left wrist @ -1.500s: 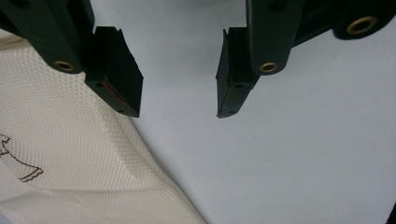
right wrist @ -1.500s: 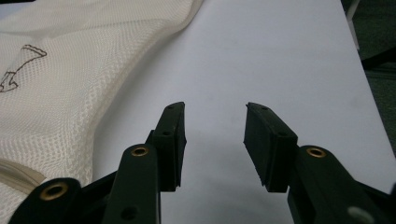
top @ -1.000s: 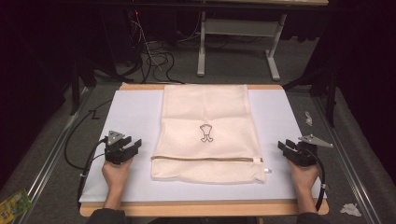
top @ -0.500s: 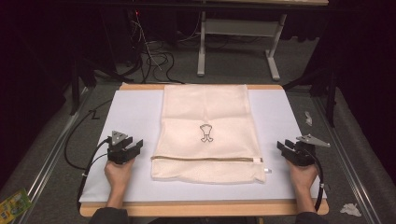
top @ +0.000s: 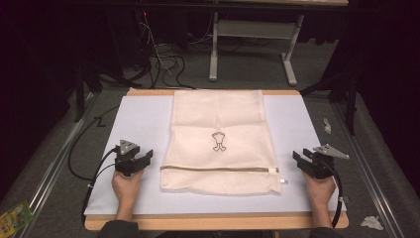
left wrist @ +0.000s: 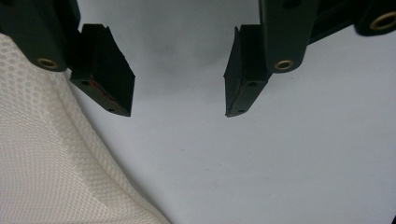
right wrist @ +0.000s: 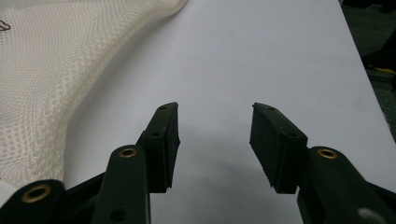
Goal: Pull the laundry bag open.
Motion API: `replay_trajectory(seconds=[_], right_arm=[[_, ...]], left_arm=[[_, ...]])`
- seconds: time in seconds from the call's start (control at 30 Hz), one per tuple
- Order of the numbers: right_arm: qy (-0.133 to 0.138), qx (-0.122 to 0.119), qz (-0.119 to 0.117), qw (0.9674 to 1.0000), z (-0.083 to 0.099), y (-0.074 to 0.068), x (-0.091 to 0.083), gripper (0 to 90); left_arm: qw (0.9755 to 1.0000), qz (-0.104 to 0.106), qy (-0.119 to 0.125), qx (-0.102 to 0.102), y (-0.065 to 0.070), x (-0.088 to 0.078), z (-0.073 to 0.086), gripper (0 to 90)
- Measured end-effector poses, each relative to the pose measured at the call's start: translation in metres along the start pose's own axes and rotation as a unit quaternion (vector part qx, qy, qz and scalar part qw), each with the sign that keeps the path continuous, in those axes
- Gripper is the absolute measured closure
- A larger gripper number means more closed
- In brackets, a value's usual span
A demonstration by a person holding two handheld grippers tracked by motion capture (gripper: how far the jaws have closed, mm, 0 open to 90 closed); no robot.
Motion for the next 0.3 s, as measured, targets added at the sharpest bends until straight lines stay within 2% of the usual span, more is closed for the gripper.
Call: replay_trajectory(seconds=[0.3], right_arm=[[-0.004,-0.004,-0.001,1.0000,0.0002,-0.0008,0.0011,51.5]], left_arm=[[1.0000,0.002,-0.005,-0.002,-0.0005,0.0009,0.0002,41.5]])
Point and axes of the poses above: each handheld gripper's, and its own axes: x roughly forward along the jaws, z roughly out of its underside, y roughly to its right, the point moved 5 cm from there along x, roughly forward along the jaws, and after that the axes turned 8 degrees about -z, right-handed, at the moved point
